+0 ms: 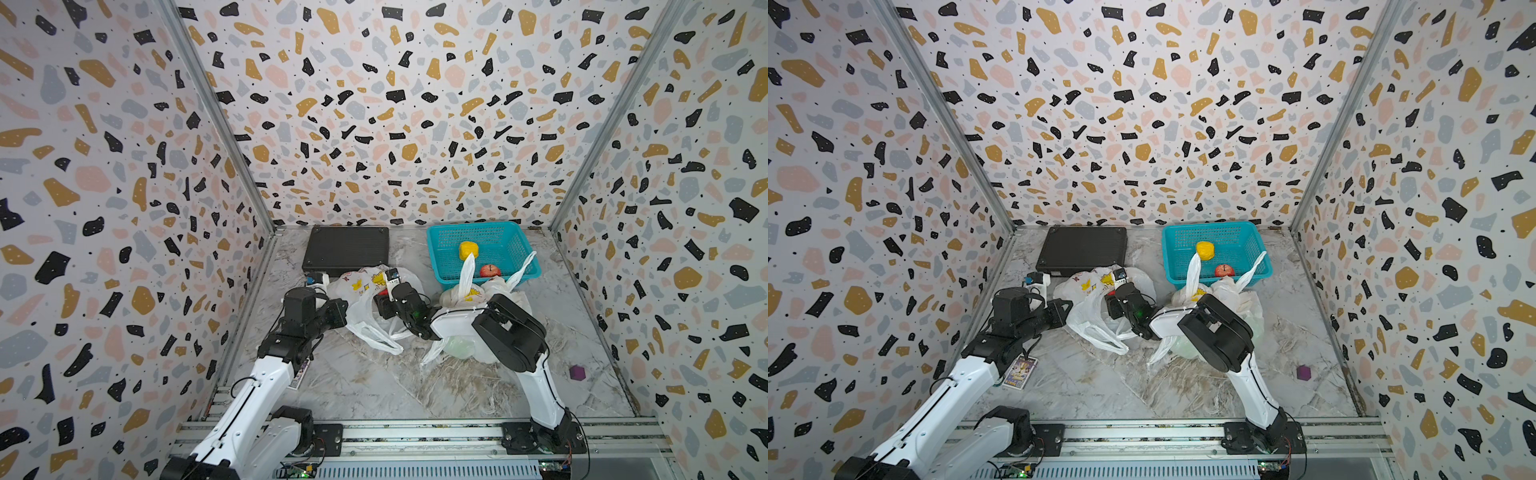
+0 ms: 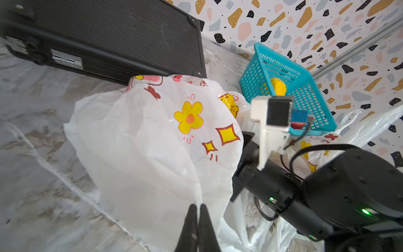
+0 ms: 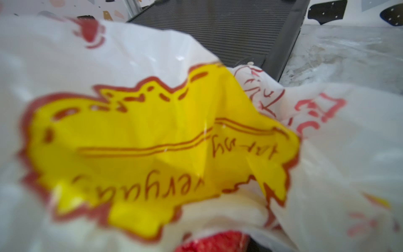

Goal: Untie the knot of a plastic bag & take out the apple
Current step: Pick up the apple from the plastic bag, then place the apple in the basket.

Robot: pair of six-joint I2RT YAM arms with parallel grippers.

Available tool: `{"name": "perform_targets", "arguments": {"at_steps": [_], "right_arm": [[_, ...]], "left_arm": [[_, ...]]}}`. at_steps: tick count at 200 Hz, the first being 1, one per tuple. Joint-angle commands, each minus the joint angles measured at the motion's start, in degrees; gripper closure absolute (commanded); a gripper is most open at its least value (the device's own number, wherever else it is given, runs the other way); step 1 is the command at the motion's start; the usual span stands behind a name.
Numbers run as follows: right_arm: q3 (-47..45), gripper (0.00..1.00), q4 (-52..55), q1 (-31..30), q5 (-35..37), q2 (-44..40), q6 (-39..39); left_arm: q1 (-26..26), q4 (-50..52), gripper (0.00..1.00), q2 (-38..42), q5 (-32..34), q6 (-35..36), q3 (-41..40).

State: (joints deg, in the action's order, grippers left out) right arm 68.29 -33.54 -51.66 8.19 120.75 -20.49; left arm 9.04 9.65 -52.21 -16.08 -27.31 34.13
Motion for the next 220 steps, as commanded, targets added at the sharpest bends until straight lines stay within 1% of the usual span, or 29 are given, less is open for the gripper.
{"name": "perform_targets", "arguments": {"at_steps": [1, 34, 50, 62, 78, 92, 104, 118, 129, 141, 158, 174, 176, 187, 202, 212, 220], "right_arm": [[-4.46, 0.92, -2.79, -0.28, -7.91, -6.58, 4.20], [-13.64, 0.97, -1.89, -0.26, -15.07, -15.15, 7.26], [-16.44, 0.97, -0.91, -0.24, -18.62, -19.65, 8.62], [-17.33, 0.98, 1.21, -0.28, -19.54, -23.76, 9.24], [-17.16, 0.98, 4.53, -0.21, -18.03, -30.24, 9.24], [-15.57, 0.98, 8.28, -0.23, -14.80, -36.18, 9.14], [-13.20, 0.98, 12.29, -0.24, -9.03, -41.10, 8.81], [-9.55, 0.98, 18.36, 0.27, -0.84, -45.50, 8.80], [-6.00, 0.98, 24.21, 2.44, 3.84, -46.95, 9.11], [-2.52, 0.99, 30.25, 7.12, 6.95, -47.12, 7.15], [0.30, 0.99, 35.39, 16.13, 4.68, -45.91, 3.23], [2.25, 0.99, 39.84, 24.16, 1.22, -42.84, 0.73], [2.56, 0.99, 40.15, 24.99, 0.98, -42.30, 0.65], [4.59, 0.98, 41.75, 28.47, 0.22, -38.87, 0.64], [7.45, 0.96, 43.69, 33.35, -3.20, -33.22, -0.07], [8.92, 0.96, 44.67, 36.12, -4.85, -29.58, -1.06], [10.05, 0.94, 44.65, 37.56, -5.76, -26.54, -0.74]], "left_arm": [[-0.40, 0.41, 1.00, 0.65, 2.72, 1.36, 2.47], [-0.51, 0.46, 1.00, 0.38, 5.87, 1.21, 3.94], [-0.51, 1.57, 1.00, -0.32, 6.84, 1.29, 4.85], [-0.51, 3.47, 1.00, -0.72, 9.47, 1.53, 5.64], [-0.60, 6.73, 1.00, -0.10, 16.48, 1.94, 6.87], [-0.77, 9.97, 1.00, 0.99, 23.72, 2.19, 7.87], [-1.29, 12.73, 1.00, 1.97, 30.66, 1.80, 8.46], [-2.70, 14.10, 1.00, 2.90, 36.80, 2.16, 8.67], [-4.39, 14.05, 1.00, 2.85, 40.47, 2.25, 8.59], [-7.08, 13.83, 1.00, 1.65, 42.14, 1.96, 9.11], [-10.62, 14.03, 1.00, -1.11, 42.27, 1.74, 11.64], [-12.29, 14.99, 1.00, -3.52, 42.02, 1.86, 15.11], [-12.49, 15.06, 0.99, -3.80, 41.72, 1.99, 15.49], [-13.20, 15.23, 0.81, -5.09, 39.13, 2.85, 17.55], [-13.52, 17.29, 0.51, -6.23, 37.44, 2.80, 19.92], [-13.52, 18.33, 0.39, -6.17, 37.32, 2.98, 20.66], [-13.61, 18.59, 0.31, -5.61, 37.75, 3.00, 20.79]]}}
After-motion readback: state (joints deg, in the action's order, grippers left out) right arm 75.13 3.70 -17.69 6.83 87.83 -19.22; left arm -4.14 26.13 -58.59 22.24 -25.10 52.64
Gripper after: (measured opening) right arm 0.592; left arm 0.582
